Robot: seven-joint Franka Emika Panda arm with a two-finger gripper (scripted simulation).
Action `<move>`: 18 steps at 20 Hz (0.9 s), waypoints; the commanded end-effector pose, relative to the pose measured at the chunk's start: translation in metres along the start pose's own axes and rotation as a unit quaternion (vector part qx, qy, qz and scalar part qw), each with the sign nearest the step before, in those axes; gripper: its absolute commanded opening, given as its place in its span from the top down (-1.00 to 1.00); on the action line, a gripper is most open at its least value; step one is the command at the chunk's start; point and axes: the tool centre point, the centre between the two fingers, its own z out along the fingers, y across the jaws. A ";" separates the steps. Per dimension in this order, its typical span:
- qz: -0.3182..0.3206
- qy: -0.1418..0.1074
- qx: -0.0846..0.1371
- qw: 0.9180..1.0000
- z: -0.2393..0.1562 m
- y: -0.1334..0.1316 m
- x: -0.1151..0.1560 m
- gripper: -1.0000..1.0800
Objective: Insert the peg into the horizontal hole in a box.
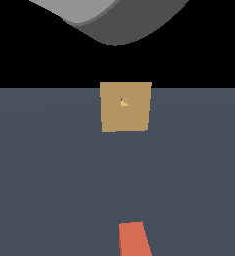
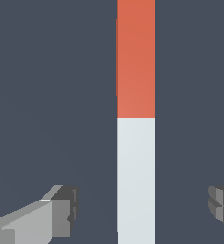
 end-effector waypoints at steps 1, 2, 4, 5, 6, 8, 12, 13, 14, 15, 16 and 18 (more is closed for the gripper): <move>0.000 0.000 0.000 1.000 0.000 0.000 0.000 -0.92; 0.000 0.000 0.000 1.000 0.001 0.000 0.000 -0.92; 0.000 0.000 0.000 1.000 0.006 0.000 0.000 -0.92; 0.000 0.000 0.000 1.000 0.009 0.000 0.000 -0.92; 0.000 0.000 0.000 1.000 0.013 0.000 0.000 -0.92; 0.000 0.000 0.000 1.000 0.023 0.000 0.000 -0.92; 0.000 0.000 0.000 1.000 0.044 0.000 0.000 -0.92; 0.000 0.000 0.000 1.000 0.047 0.000 0.000 -0.92; 0.000 0.000 0.000 1.000 0.049 0.000 0.000 -0.92; 0.000 0.000 0.000 1.000 0.050 0.000 0.000 -0.92; 0.000 0.000 0.000 1.000 0.051 0.000 0.000 -0.92; -0.001 0.000 0.000 1.000 0.050 0.001 0.000 -0.92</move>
